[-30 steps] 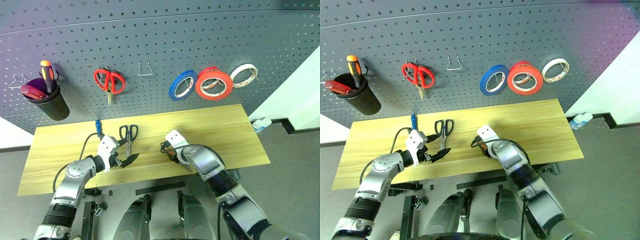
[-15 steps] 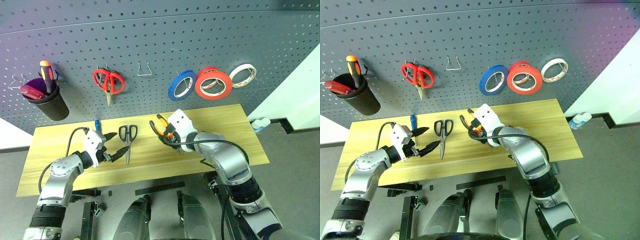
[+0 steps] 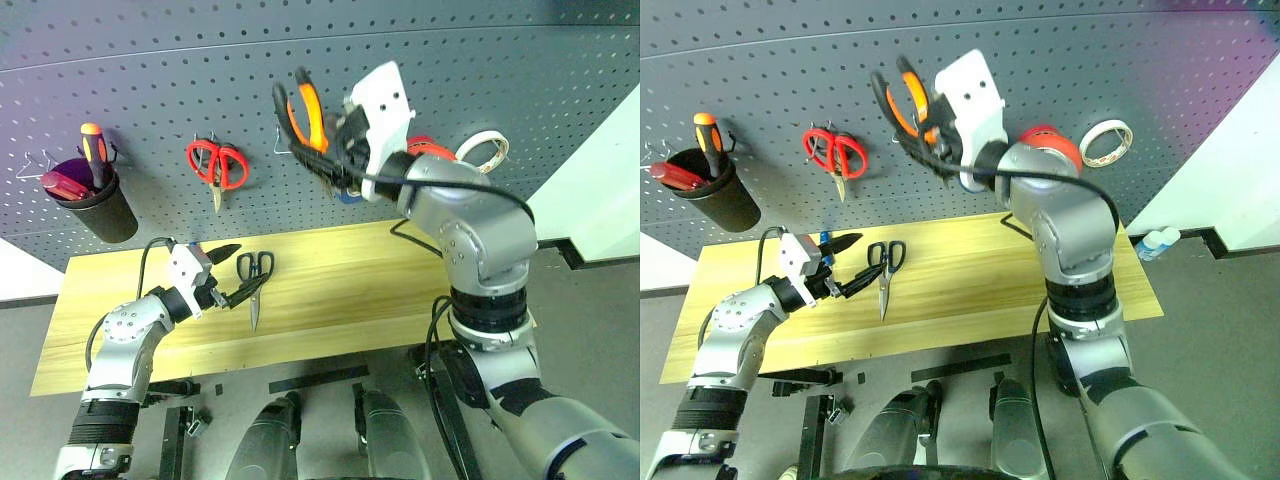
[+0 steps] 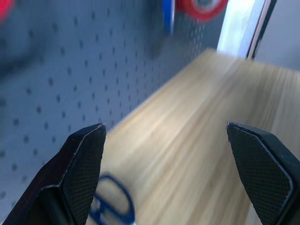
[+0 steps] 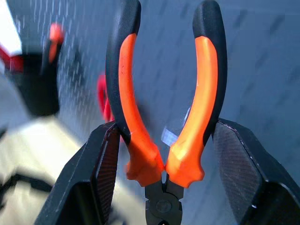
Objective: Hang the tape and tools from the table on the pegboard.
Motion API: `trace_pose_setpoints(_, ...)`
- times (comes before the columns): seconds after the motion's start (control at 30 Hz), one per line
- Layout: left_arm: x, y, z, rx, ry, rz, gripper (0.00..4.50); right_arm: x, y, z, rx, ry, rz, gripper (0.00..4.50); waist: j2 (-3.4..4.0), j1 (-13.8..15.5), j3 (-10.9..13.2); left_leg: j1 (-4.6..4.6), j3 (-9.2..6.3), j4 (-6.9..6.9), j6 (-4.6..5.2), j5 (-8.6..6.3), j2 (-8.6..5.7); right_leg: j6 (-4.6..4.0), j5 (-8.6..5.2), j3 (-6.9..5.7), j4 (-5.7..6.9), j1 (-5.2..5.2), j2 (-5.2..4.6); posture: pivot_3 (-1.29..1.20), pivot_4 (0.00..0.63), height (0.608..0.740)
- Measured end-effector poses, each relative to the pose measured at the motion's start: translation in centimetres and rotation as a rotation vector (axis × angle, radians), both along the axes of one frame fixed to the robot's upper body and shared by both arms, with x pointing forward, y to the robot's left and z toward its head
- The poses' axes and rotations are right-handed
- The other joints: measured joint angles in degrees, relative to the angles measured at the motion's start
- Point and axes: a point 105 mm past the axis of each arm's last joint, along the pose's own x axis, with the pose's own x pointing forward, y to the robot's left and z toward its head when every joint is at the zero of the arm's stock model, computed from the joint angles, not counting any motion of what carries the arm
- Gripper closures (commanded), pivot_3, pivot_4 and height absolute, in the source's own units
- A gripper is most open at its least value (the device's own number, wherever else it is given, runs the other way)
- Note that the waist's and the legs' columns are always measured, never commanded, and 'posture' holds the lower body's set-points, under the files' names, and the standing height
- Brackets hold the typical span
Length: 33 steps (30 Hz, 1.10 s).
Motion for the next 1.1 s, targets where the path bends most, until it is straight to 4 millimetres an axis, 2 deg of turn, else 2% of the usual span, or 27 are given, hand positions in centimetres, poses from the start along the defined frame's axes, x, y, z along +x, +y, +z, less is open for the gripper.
trace_pose_setpoints(0.2,0.8,-0.1,2.6,-0.094,-0.092,0.056,0.21,0.9,0.4,2.3,0.126,-0.067,0.01,1.83,-0.05,-0.01,-0.54,0.01,0.02,0.08,-0.07,0.05,0.01,-0.01,0.01,0.0,0.18,-0.05,0.13,-0.05,0.117,0.74)
trace_pose_setpoints(0.4,1.7,0.3,6.7,-0.194,-0.221,0.115,0.21,2.1,0.8,2.6,0.213,-0.068,0.022,1.83,-0.08,-0.12,-1.3,0.02,0.08,0.21,-0.08,0.06,0.02,0.0,0.05,0.06,0.29,-0.04,0.18,-0.04,0.1,0.74)
trace_pose_setpoints(0.57,1.7,0.6,7.1,-0.226,-0.224,0.124,0.21,3.4,1.1,2.6,0.279,-0.082,0.02,1.83,-0.1,-0.13,-1.56,0.09,0.17,0.4,-0.08,0.06,0.04,-0.01,0.05,0.13,0.57,-0.05,0.21,-0.04,0.09,0.74)
trace_pose_setpoints(0.8,1.8,1.0,7.5,-0.273,-0.229,0.135,0.21,5.3,1.8,0.9,0.316,-0.033,0.008,1.83,-0.12,-0.05,-1.64,0.09,0.21,0.84,-0.07,0.05,0.09,-0.08,0.26,0.21,0.81,-0.02,0.35,-0.04,0.083,0.74)
trace_pose_setpoints(1.1,2.1,2.1,7.5,-0.264,-0.223,0.169,0.21,6.6,2.7,1.2,0.356,-0.064,0.003,1.83,-0.08,-0.15,-2.66,0.17,0.29,0.84,-0.09,0.07,0.49,-0.38,0.52,0.34,0.81,-0.05,0.79,-0.04,0.076,0.74)
